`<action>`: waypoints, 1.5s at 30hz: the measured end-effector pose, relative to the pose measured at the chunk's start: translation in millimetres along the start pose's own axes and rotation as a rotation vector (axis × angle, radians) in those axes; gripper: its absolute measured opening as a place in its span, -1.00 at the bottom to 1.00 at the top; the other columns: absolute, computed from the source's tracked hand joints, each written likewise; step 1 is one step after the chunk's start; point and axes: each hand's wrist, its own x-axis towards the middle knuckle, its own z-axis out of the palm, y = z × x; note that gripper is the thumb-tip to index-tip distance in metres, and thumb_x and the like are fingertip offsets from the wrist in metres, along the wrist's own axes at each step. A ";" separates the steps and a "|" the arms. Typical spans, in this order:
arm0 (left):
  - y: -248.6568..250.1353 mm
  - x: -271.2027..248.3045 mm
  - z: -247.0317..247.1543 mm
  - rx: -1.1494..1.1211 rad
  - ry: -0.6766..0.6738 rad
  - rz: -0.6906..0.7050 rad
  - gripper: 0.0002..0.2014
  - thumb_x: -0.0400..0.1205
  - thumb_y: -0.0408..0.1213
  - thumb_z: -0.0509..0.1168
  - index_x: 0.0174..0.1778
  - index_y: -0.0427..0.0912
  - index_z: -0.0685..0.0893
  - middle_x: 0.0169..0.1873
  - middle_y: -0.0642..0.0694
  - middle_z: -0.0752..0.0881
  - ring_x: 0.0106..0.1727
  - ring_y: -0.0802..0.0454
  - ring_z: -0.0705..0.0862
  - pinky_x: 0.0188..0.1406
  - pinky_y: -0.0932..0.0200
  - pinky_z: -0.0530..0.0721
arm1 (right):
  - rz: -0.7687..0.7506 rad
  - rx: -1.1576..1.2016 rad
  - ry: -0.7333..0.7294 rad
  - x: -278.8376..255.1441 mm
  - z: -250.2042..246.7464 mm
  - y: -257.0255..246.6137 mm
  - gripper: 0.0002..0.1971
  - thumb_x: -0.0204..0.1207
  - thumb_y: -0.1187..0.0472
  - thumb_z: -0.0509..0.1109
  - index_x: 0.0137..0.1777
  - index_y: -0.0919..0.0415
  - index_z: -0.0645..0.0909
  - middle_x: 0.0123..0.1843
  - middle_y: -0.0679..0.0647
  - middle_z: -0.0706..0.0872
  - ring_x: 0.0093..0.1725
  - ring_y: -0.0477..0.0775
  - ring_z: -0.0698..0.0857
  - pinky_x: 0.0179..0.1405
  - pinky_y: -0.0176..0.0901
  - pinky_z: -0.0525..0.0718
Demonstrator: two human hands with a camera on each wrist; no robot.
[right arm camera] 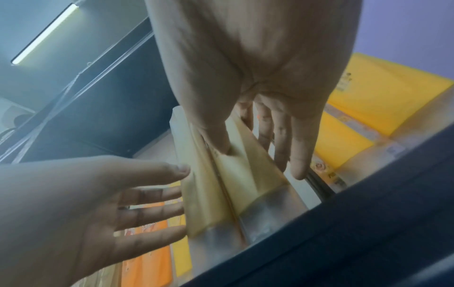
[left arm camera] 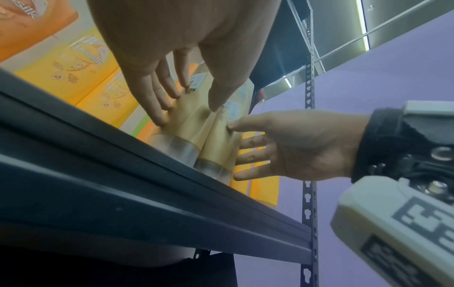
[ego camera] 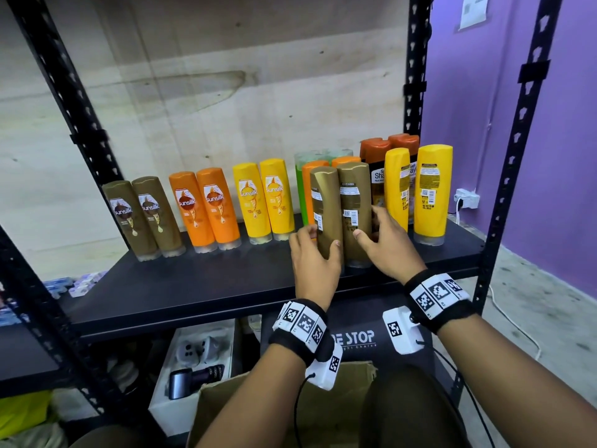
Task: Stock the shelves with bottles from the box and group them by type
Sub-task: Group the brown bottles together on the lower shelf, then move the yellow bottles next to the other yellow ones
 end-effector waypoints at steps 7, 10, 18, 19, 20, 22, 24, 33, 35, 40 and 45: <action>20.2 -12.7 12.1 0.069 -0.138 0.173 -0.91 0.69 -0.14 0.32 0.05 -0.03 0.61 -0.05 0.11 0.64 -0.05 0.20 0.66 0.01 0.10 0.72 | -0.087 -0.208 0.036 -5.3 -29.2 4.4 -0.75 0.67 0.03 0.35 0.26 0.11 0.59 0.06 0.01 0.68 0.07 0.04 0.66 0.10 0.08 0.70; 34.0 -6.3 23.3 0.139 -0.204 0.223 -0.90 0.70 -0.12 0.30 -0.05 -0.04 0.67 -0.14 0.10 0.71 -0.14 0.20 0.65 -0.12 0.24 0.62 | -0.117 -0.275 0.070 -7.9 -48.7 3.5 -0.87 0.67 0.08 0.33 0.06 0.10 0.65 0.01 0.03 0.68 0.01 0.07 0.67 0.01 0.07 0.70; 72.7 18.1 58.3 0.267 -0.329 0.322 -0.79 0.71 -0.08 0.27 -0.08 -0.13 0.69 -0.09 -0.08 0.74 -0.06 -0.07 0.68 -0.18 0.10 0.52 | -0.087 -0.488 0.097 -9.6 -97.7 10.5 -0.81 0.68 0.13 0.28 0.00 0.20 0.67 -0.03 0.12 0.67 -0.06 0.18 0.65 -0.16 -0.01 0.62; 75.8 21.5 61.6 0.271 -0.329 0.328 -0.79 0.71 -0.08 0.27 -0.10 -0.14 0.68 -0.09 -0.10 0.73 -0.07 -0.08 0.68 -0.19 0.11 0.48 | -0.076 -0.495 0.095 -8.9 -101.5 12.1 -0.81 0.68 0.13 0.27 0.00 0.20 0.67 -0.03 0.11 0.66 -0.06 0.18 0.65 -0.17 -0.02 0.60; 78.1 24.1 64.5 0.271 -0.330 0.328 -0.78 0.71 -0.09 0.27 -0.10 -0.15 0.67 -0.10 -0.11 0.73 -0.07 -0.09 0.67 -0.20 0.11 0.47 | -0.067 -0.498 0.086 -8.2 -104.4 13.8 -0.80 0.68 0.13 0.27 0.00 0.21 0.67 -0.03 0.12 0.66 -0.06 0.18 0.65 -0.15 0.01 0.62; 81.6 28.2 69.0 0.248 -0.330 0.320 -0.78 0.71 -0.11 0.27 -0.07 -0.19 0.69 -0.07 -0.14 0.74 -0.04 -0.12 0.69 -0.16 0.06 0.55 | -0.056 -0.486 0.071 -6.0 -108.6 18.4 -0.81 0.68 0.13 0.28 0.00 0.20 0.68 -0.03 0.12 0.67 -0.05 0.18 0.66 -0.10 0.09 0.68; 86.3 30.5 73.5 0.209 -0.318 0.305 -0.78 0.71 -0.13 0.28 0.05 -0.21 0.71 0.01 -0.17 0.76 0.05 -0.15 0.70 -0.03 0.03 0.63 | -0.033 -0.450 0.091 -2.8 -112.5 24.4 -0.83 0.67 0.12 0.29 0.03 0.18 0.66 -0.01 0.12 0.67 -0.03 0.17 0.67 -0.03 0.13 0.70; 101.7 46.8 102.2 0.051 -0.354 0.170 -0.41 0.74 -0.20 0.25 0.68 -0.22 0.24 0.51 -0.23 0.47 0.50 -0.20 0.50 0.44 -0.11 0.54 | 0.109 -0.254 0.227 27.9 -118.9 47.6 -0.40 0.63 0.07 0.39 0.60 0.21 0.29 0.51 0.26 0.41 0.37 0.28 0.60 0.30 0.14 0.61; 101.9 52.8 109.2 0.037 -0.361 0.110 -0.34 0.74 -0.20 0.26 0.72 -0.23 0.14 0.52 -0.28 0.45 0.51 -0.26 0.49 0.46 -0.15 0.53 | 0.136 -0.235 0.211 37.3 -118.3 52.9 -0.32 0.65 0.03 0.40 0.66 0.20 0.21 0.58 0.27 0.39 0.46 0.28 0.54 0.38 0.16 0.57; 100.5 67.8 127.7 0.000 -0.397 -0.028 -0.22 0.76 -0.17 0.25 0.79 -0.20 -0.08 0.62 -0.30 0.38 0.57 -0.28 0.45 0.51 -0.15 0.48 | 0.139 -0.128 0.190 57.7 -111.5 66.9 -0.29 0.66 -0.10 0.37 0.67 0.20 0.19 0.49 0.23 0.57 0.41 0.25 0.62 0.38 0.23 0.62; 98.0 73.0 139.0 -0.098 -0.371 -0.089 -0.22 0.75 -0.21 0.28 0.78 -0.15 -0.06 0.59 -0.27 0.43 0.54 -0.28 0.50 0.51 -0.23 0.51 | 0.112 -0.006 0.192 66.6 -100.8 80.9 -0.35 0.67 -0.15 0.36 0.62 0.09 0.20 0.32 0.13 0.74 0.23 0.21 0.75 0.22 0.12 0.70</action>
